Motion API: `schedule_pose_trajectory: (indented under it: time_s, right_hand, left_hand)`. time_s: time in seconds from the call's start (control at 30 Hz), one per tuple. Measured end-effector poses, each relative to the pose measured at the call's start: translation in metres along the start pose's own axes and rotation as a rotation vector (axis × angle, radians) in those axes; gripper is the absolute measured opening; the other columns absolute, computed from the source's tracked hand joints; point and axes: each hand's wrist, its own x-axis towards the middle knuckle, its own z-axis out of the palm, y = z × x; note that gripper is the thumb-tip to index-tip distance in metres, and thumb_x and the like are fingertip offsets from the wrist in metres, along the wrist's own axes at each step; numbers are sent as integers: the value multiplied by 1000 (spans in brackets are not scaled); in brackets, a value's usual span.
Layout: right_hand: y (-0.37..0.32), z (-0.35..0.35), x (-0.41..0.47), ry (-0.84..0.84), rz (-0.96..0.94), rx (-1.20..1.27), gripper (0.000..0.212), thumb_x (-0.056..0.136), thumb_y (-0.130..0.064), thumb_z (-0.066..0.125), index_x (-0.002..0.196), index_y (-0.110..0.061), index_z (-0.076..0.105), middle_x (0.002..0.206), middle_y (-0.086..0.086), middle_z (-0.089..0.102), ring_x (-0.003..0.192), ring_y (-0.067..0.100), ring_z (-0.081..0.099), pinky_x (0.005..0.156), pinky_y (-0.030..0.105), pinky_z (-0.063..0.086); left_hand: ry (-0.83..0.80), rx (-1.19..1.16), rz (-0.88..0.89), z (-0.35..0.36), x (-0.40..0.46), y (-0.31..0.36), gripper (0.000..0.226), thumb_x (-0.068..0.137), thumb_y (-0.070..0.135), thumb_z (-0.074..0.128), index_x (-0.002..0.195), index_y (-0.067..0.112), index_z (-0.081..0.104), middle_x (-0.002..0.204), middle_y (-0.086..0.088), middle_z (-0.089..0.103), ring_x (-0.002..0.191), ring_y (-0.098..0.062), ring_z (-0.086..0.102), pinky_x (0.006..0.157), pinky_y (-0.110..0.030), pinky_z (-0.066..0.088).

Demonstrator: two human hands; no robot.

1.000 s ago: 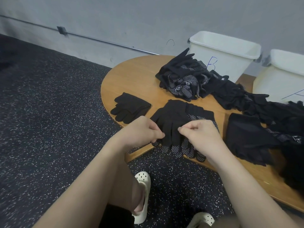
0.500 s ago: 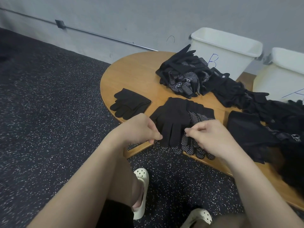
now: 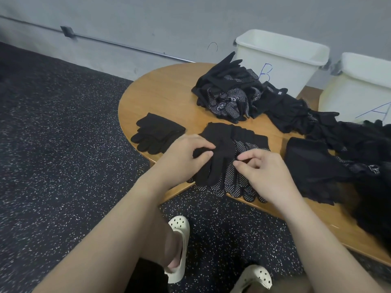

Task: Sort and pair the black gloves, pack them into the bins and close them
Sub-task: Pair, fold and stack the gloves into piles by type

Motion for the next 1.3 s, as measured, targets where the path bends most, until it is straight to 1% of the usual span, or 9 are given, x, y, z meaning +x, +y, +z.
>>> schedule_pose_trajectory:
  time_s: [0.17, 0.33, 0.47, 0.57, 0.73, 0.93, 1.07, 1.17, 1.3]
  right_hand:
    - [0, 1, 3, -25, -20, 28, 9, 92, -30, 76, 101, -29, 72, 61, -7, 67, 47, -2, 52, 52, 10, 41]
    - [-5, 5, 6, -120, 76, 192, 13, 92, -28, 77, 102, -28, 68, 54, -7, 64, 36, 4, 46, 40, 17, 37]
    - [-11, 7, 9, -141, 148, 281, 9, 92, -26, 77, 93, -27, 68, 53, -5, 63, 34, 9, 44, 34, 19, 32]
    - [-14, 7, 10, -174, 150, 242, 11, 92, -27, 77, 84, -21, 71, 53, -5, 60, 37, 10, 45, 35, 20, 33]
    - [-18, -1, 10, -170, 124, 194, 37, 97, -32, 69, 62, -19, 67, 47, -5, 45, 38, 12, 40, 41, 24, 35]
    - [-15, -12, 5, -351, 131, 68, 35, 94, -39, 72, 62, -26, 73, 46, -6, 47, 38, 11, 40, 49, 27, 41]
    - [-11, -10, 2, -362, 135, -7, 27, 95, -36, 70, 70, -25, 77, 44, 3, 51, 36, 13, 40, 47, 25, 41]
    - [-10, -13, 1, -381, 143, -31, 26, 96, -36, 68, 71, -31, 77, 43, 4, 54, 34, 12, 40, 47, 24, 43]
    - [-7, -18, -1, -319, 54, -179, 31, 92, -36, 74, 66, -20, 70, 45, -3, 58, 35, 7, 43, 48, 24, 44]
  left_hand:
    - [28, -6, -11, 2, 3, -6, 23, 97, 18, 71, 119, 23, 74, 121, 10, 69, 117, -8, 55, 108, -26, 40]
    - [22, -6, -33, 4, 5, -6, 24, 94, 17, 73, 117, 25, 74, 120, 11, 67, 117, -9, 54, 105, -22, 37]
    - [20, -47, -50, 3, 6, -6, 22, 96, 19, 72, 117, 24, 75, 120, 12, 67, 119, -10, 55, 109, -27, 39]
    - [16, -58, -60, 3, 6, -6, 21, 97, 20, 70, 117, 24, 75, 120, 13, 67, 121, -10, 55, 111, -30, 39]
    - [1, -63, -65, 1, 6, -5, 21, 98, 23, 69, 118, 24, 75, 121, 13, 67, 120, -9, 55, 109, -29, 40]
    - [-23, -104, -84, 1, 5, -4, 29, 92, 32, 77, 119, 25, 73, 121, 15, 64, 120, -6, 52, 105, -22, 39]
    - [-39, -77, -82, 2, 6, -5, 31, 88, 35, 79, 117, 29, 73, 121, 15, 62, 120, -5, 50, 97, -6, 32]
    - [-39, -87, -76, 3, 6, -5, 27, 91, 38, 77, 116, 29, 74, 120, 17, 62, 121, -4, 49, 100, -9, 32]
    - [-35, -118, -78, 2, 6, -3, 17, 100, 36, 66, 112, 32, 76, 119, 17, 63, 121, -6, 51, 103, -18, 34]
